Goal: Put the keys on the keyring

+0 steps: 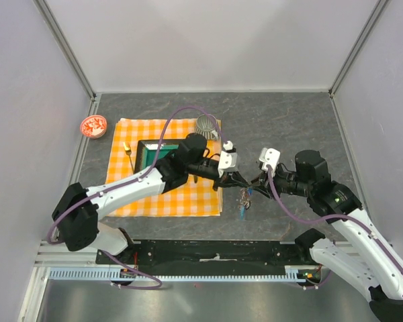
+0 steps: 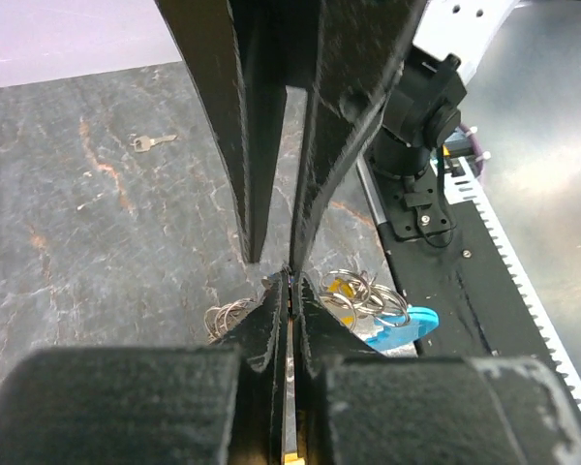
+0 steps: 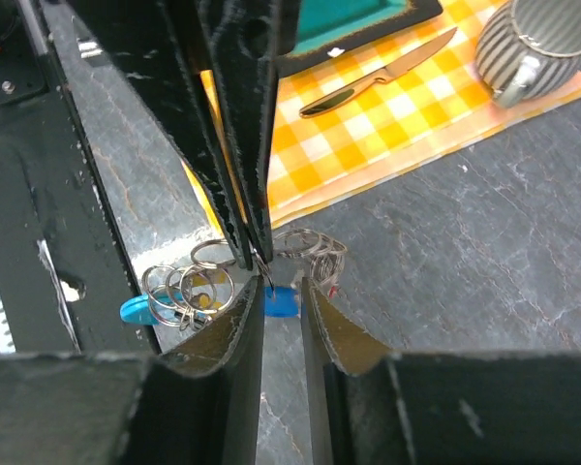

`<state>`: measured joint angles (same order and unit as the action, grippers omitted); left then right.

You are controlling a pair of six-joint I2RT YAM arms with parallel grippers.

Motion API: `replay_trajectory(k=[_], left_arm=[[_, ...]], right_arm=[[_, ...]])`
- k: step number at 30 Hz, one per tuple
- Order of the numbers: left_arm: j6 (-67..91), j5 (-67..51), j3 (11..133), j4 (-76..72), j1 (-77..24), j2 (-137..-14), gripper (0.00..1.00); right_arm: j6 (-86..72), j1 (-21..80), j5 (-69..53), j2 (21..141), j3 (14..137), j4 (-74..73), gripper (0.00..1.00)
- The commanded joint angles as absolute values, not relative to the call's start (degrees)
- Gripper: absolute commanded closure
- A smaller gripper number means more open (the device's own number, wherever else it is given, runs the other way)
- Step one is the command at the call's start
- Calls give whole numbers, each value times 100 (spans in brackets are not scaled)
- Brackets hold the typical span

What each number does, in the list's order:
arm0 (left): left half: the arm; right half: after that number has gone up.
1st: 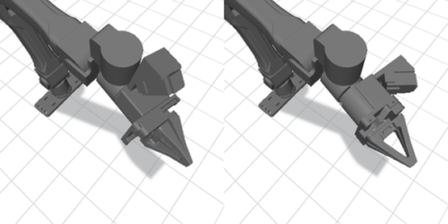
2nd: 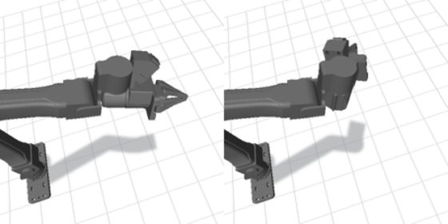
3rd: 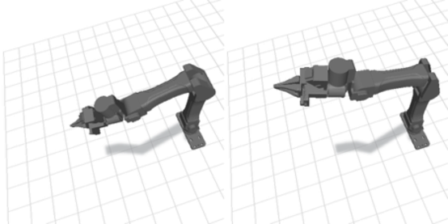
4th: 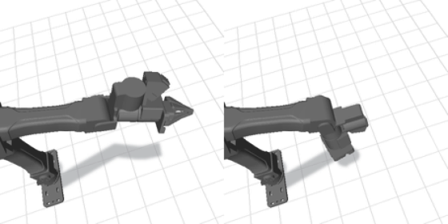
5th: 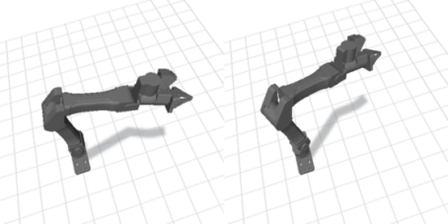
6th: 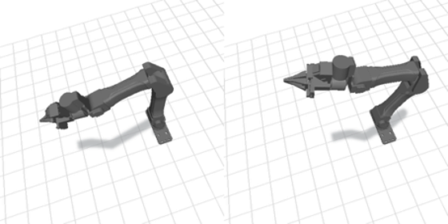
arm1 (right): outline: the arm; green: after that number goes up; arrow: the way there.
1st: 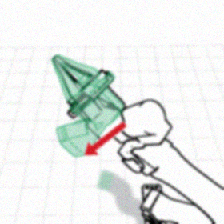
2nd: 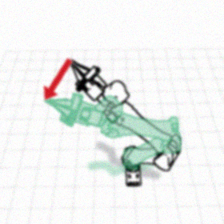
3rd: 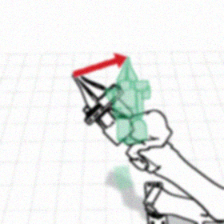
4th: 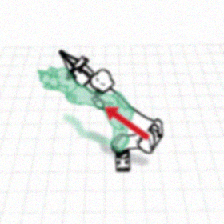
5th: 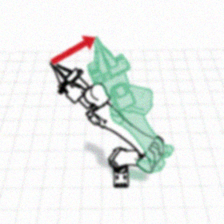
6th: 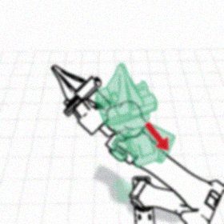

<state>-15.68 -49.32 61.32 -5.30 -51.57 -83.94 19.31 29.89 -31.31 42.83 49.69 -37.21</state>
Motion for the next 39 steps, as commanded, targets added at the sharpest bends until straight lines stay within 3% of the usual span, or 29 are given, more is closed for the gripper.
replay_trajectory(k=[1, 11, 18, 39], left_arm=[[-1267, -4247, 5251, -2130, -5177, -7875, 98], [17, -3771, 3631, -6015, -5071, -7778, 98], [641, -3884, 3270, -7152, -4931, -7945, 98], [738, -4579, 3480, -6996, -4904, -8042, 98]], right_arm=[[1013, 3006, -2374, 3964, 4790, -2883, 71], [361, 2734, -3180, 3612, 3965, -1953, 59], [281, 2514, -4043, 3788, 3700, -1433, 59], [607, 2461, -4597, 3612, 3744, -1318, 60]])
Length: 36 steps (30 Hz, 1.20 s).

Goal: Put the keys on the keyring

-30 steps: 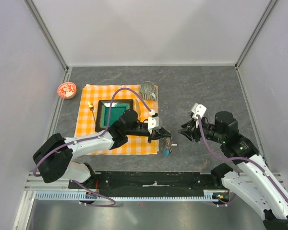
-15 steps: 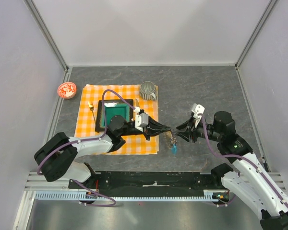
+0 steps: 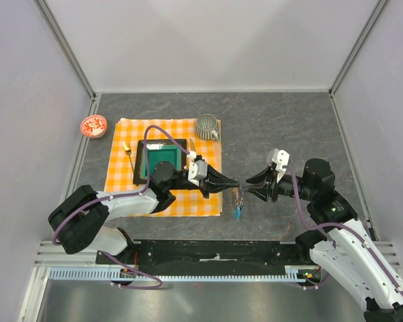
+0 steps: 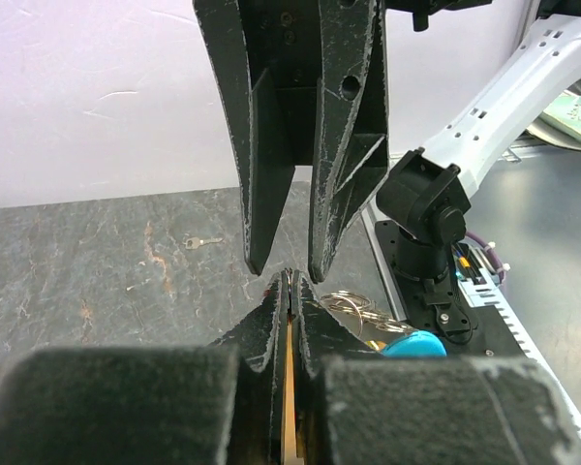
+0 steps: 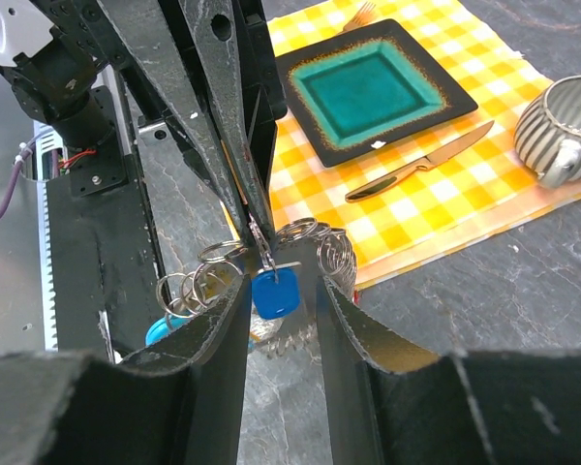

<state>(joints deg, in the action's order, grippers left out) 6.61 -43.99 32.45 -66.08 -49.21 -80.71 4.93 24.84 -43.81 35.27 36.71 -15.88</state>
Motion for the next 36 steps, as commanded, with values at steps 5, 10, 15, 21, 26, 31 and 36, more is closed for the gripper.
replay_trajectory(k=[5, 10, 15, 21, 26, 31, 36], left_arm=[[756, -4728, 3516, -6979, -4896, -8016, 98], [791, -4843, 3551, -6979, -4904, -8033, 98], [800, -4887, 3612, -6970, -4896, -8042, 98], [782, -5010, 3700, -6864, -4896, -8051, 98], [809, -5098, 3735, -6864, -4896, -8033, 98], [800, -5142, 3683, -6926, -4896, -7893, 98], [905, -5308, 3665, -7189, -4904, -7787, 98]], right_arm=[[589, 2461, -4605, 3612, 3718, -1257, 62], [571, 2452, -4719, 3647, 3700, -1195, 65], [571, 2461, -4895, 3709, 3674, -1151, 65], [606, 2461, -5115, 3691, 3656, -1134, 64], [589, 2452, -5194, 3744, 3665, -1134, 77], [536, 2461, -5142, 3779, 3648, -1143, 100], [492, 2461, -5229, 3832, 3647, -1134, 100]])
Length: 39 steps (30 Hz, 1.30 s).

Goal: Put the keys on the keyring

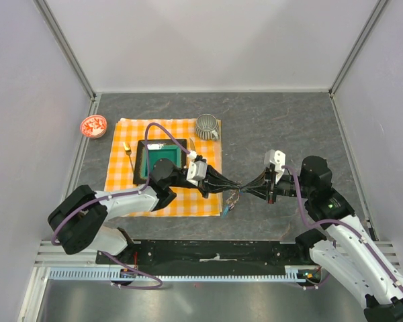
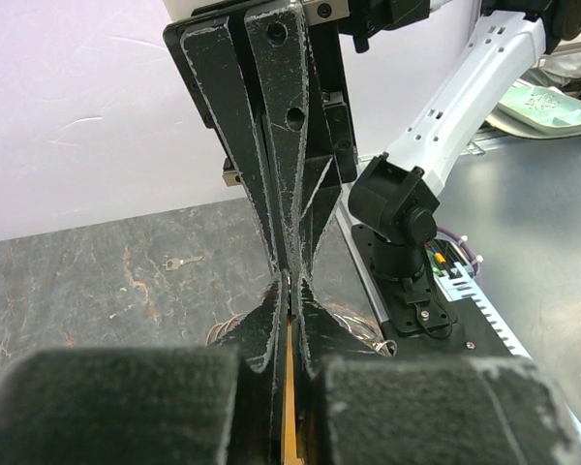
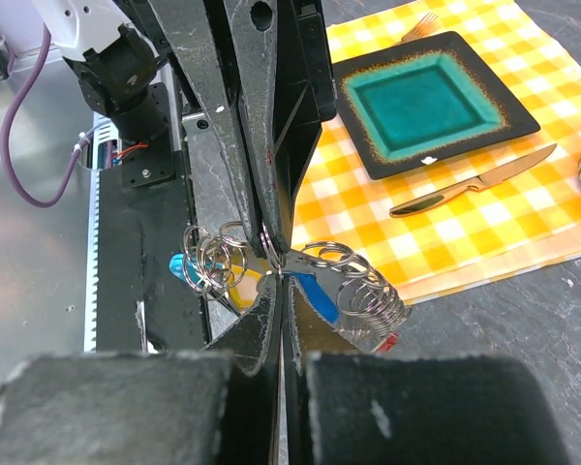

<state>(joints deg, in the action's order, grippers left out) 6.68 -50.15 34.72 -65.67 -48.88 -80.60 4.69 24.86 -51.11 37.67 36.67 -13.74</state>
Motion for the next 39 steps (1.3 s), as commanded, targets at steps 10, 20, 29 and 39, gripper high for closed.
replay_trajectory(k=[10, 20, 29, 39], left_arm=[[1722, -5800, 3902, -8384, -4922, -8323, 98], [1872, -5696, 3982, -8719, -4983, -8719, 98], [1371, -4992, 3744, -8244, -4966, -8578, 98], [1512, -4869, 3753, -8341, -4966, -8561, 98]], right_arm=[[273, 2452, -5633, 4288, 3674, -976, 100], [97, 2461, -5205, 4210, 3709, -844, 82], [650, 2461, -4218, 3288, 3762, -1696, 64], [817, 2452, -4746, 3260, 3744, -1415, 61]])
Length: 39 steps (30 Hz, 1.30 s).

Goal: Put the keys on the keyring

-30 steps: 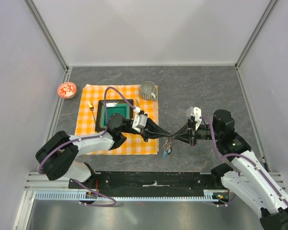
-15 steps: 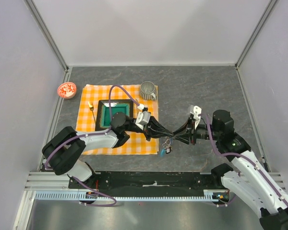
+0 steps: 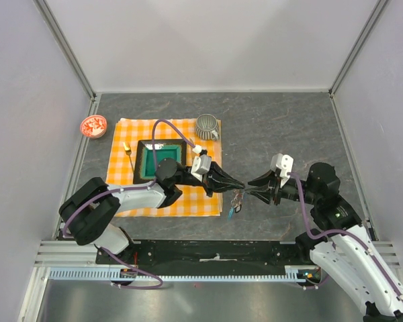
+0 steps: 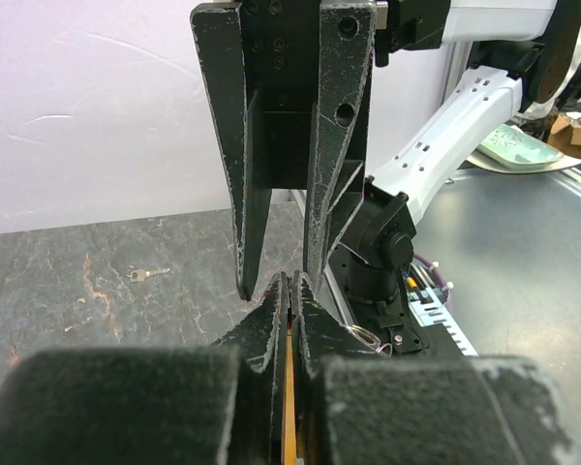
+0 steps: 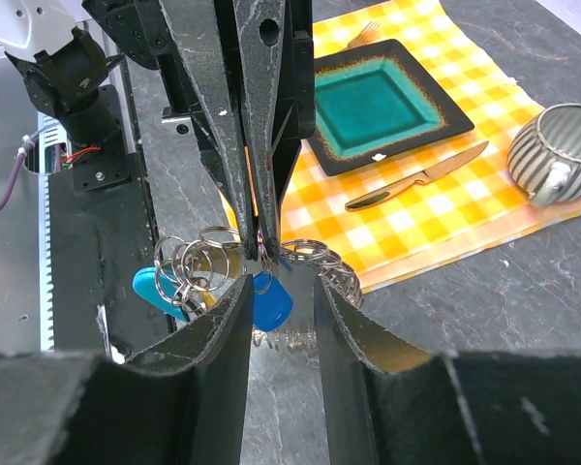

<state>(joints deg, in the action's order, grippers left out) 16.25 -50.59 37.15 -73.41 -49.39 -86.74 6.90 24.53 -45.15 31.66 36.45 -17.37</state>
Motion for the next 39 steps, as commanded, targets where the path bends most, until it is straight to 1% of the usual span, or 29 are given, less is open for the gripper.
replay_trajectory(k=[1, 9, 22, 27, 28, 31, 32, 34, 35, 37, 39], left_arm=[[1520, -4869, 3744, -8384, -4975, -8552, 98], [1679, -4860, 3762, -8578, -4966, -8604, 98], [1696, -4799, 3744, -8701, -4966, -8482, 98], [1714, -4816, 3753, -8692, -4975, -8481, 98], [1723, -4825, 3762, -8701, -4975, -8490, 98], [1749, -4843, 3762, -8710, -4975, -8490, 98], [1749, -4834, 3762, -8710, -4975, -8490, 98], [1775, -4869, 3770, -8710, -4966, -8499, 98], [1775, -4887, 3771, -8693, -4975, -8508, 98], [1758, -4922, 3779, -8570, -4966, -8508, 98], [1671, -4939, 3753, -8412, -4940, -8447, 90]], right_arm=[[809, 2461, -4772, 3278, 3744, -1319, 61], [615, 2452, -5036, 3410, 3612, -862, 62], [536, 2461, -5107, 3577, 3516, -905, 62], [519, 2461, -5115, 3630, 3533, -914, 66], [527, 2452, -5124, 3639, 3542, -914, 67], [527, 2461, -5142, 3665, 3560, -888, 75], [519, 2461, -5133, 3665, 3577, -888, 83], [492, 2461, -5133, 3691, 3595, -888, 92], [483, 2461, -5133, 3691, 3612, -888, 100], [475, 2461, -5124, 3691, 3647, -896, 100], [527, 2461, -5054, 3691, 3752, -1045, 100]])
